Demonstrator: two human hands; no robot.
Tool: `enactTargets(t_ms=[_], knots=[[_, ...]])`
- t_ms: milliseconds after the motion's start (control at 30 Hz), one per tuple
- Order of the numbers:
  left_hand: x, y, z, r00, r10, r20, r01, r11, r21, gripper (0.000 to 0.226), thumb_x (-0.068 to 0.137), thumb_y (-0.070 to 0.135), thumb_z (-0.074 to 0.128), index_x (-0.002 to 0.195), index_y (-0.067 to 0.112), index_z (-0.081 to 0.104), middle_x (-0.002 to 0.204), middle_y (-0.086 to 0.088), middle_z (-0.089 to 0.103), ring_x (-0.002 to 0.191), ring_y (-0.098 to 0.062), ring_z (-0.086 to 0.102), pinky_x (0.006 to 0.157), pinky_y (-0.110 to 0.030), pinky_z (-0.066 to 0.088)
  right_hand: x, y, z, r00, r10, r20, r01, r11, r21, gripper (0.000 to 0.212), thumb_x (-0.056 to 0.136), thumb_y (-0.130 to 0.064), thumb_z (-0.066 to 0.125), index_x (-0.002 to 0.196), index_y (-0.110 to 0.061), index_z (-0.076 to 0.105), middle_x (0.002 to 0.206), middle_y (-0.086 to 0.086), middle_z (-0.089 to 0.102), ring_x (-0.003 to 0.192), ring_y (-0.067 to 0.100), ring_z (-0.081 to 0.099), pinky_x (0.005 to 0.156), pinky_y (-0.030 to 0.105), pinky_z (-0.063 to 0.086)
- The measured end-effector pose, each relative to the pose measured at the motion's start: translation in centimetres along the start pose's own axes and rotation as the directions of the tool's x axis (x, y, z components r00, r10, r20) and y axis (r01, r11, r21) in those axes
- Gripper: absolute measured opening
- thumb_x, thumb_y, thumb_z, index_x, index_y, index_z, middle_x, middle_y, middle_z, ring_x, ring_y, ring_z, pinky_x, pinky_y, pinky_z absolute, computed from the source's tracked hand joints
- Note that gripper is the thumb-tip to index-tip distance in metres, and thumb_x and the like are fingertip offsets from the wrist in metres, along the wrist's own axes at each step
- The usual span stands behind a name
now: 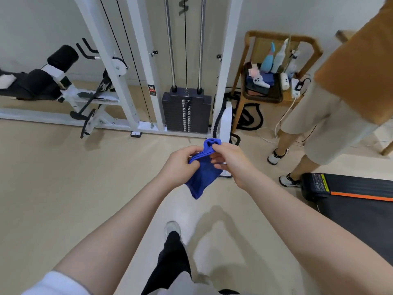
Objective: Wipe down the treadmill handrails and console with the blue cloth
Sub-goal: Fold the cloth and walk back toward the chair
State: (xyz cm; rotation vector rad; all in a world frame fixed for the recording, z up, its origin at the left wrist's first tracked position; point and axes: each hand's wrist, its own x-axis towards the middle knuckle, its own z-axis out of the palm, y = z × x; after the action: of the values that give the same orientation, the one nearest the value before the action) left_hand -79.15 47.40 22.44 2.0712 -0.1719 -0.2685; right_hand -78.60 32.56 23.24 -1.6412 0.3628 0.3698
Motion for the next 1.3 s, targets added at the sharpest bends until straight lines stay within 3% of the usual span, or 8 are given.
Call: enactTargets(t_ms=[167, 267, 467, 600, 700, 933, 1167, 1300], knots=[[10.6, 0.2, -2.4, 0.998, -0.034, 0.05, 0.037, 0.997, -0.062, 0.041, 0.08, 0.0, 0.038, 0.098, 0.023, 0.067, 0.091, -0.003, 0.067, 0.081, -0.018, 0.055, 0.073, -0.03, 0.043, 8.3, -2.8, -2.0, 0.984, -0.17, 0.055, 0.171, 0.985, -0.002, 0.004, 0.092, -0.021, 0.054, 0.09, -0.02, 0.057, 0.096, -0.008, 0.059, 0.09, 0.0, 0.053, 0.079, 0.017, 0.038], [17.3, 1.1, -4.8, 0.989, -0.069, 0.128, 0.091, 0.98, -0.178, 0.035, 0.08, -0.002, 0.04, 0.081, 0.021, 0.067, 0.078, -0.001, 0.062, 0.076, -0.019, 0.052, 0.069, -0.031, 0.039, 13.9, -4.9, -3.1, 0.979, -0.188, 0.082, 0.18, 0.979, 0.096, 0.039, 0.074, -0.019, 0.057, 0.112, -0.027, 0.049, 0.117, -0.001, 0.06, 0.11, 0.01, 0.053, 0.093, 0.025, 0.037], [29.7, 3.7, -9.3, 0.935, -0.077, 0.347, 0.208, 0.911, -0.357, 0.033, 0.082, -0.005, 0.042, 0.084, 0.014, 0.069, 0.083, -0.01, 0.064, 0.076, -0.025, 0.057, 0.065, -0.029, 0.042, 22.7, -8.6, -5.7, 0.976, -0.154, 0.156, 0.152, 0.988, 0.023, 0.04, 0.075, -0.023, 0.057, 0.112, -0.01, 0.063, 0.106, -0.003, 0.068, 0.09, 0.002, 0.063, 0.074, 0.017, 0.042], [35.9, 3.8, -9.1, 0.877, -0.179, 0.445, 0.454, 0.611, -0.649, 0.039, 0.093, 0.025, 0.043, 0.071, 0.018, 0.074, 0.071, 0.0, 0.071, 0.065, -0.016, 0.067, 0.059, -0.022, 0.05, 26.6, -9.7, -8.2, 0.973, -0.163, 0.161, 0.106, 0.943, 0.316, 0.039, 0.084, -0.023, 0.052, 0.119, -0.006, 0.058, 0.115, 0.006, 0.066, 0.105, 0.017, 0.063, 0.083, 0.025, 0.05], [39.9, 3.0, -6.8, 0.812, -0.202, 0.547, 0.582, 0.331, -0.742, 0.063, 0.086, 0.065, 0.036, 0.101, 0.016, 0.072, 0.109, -0.008, 0.07, 0.101, -0.027, 0.066, 0.086, -0.04, 0.05, 29.9, -11.5, -10.6, 0.981, -0.175, 0.086, 0.117, 0.879, 0.462, 0.032, 0.089, -0.022, 0.054, 0.12, -0.013, 0.056, 0.115, 0.006, 0.066, 0.101, 0.019, 0.065, 0.078, 0.027, 0.054], [48.2, 4.5, 0.7, 0.746, -0.059, 0.664, 0.665, 0.125, -0.736, 0.081, 0.083, 0.07, 0.034, 0.126, 0.005, 0.054, 0.125, -0.017, 0.06, 0.112, -0.03, 0.06, 0.092, -0.04, 0.05, 38.7, -15.1, -18.3, 0.991, -0.134, -0.018, 0.129, 0.892, 0.433, 0.023, 0.096, -0.023, 0.047, 0.116, -0.017, 0.056, 0.095, 0.002, 0.069, 0.079, 0.013, 0.066, 0.06, 0.023, 0.05], [57.8, 8.5, 6.8, 0.878, -0.312, 0.364, 0.471, 0.414, -0.779, 0.027, 0.094, 0.013, 0.05, 0.12, 0.005, 0.052, 0.132, -0.015, 0.056, 0.097, -0.022, 0.063, 0.077, -0.031, 0.052, 46.8, -18.1, -27.9, 0.998, -0.066, 0.017, 0.058, 0.956, 0.288, 0.035, 0.084, -0.001, 0.056, 0.118, -0.011, 0.057, 0.121, 0.019, 0.062, 0.108, 0.036, 0.06, 0.093, 0.05, 0.046], [61.3, 10.1, 9.2, 0.935, -0.337, 0.11, 0.319, 0.665, -0.675, 0.072, 0.09, 0.01, 0.058, 0.146, 0.034, 0.02, 0.122, -0.008, 0.055, 0.106, -0.023, 0.059, 0.086, -0.034, 0.051, 50.1, -18.3, -31.9, 0.994, -0.057, 0.094, 0.033, 0.97, 0.24, 0.043, 0.081, 0.007, 0.051, 0.113, -0.019, 0.062, 0.121, 0.02, 0.062, 0.111, 0.041, 0.058, 0.097, 0.063, 0.041]])
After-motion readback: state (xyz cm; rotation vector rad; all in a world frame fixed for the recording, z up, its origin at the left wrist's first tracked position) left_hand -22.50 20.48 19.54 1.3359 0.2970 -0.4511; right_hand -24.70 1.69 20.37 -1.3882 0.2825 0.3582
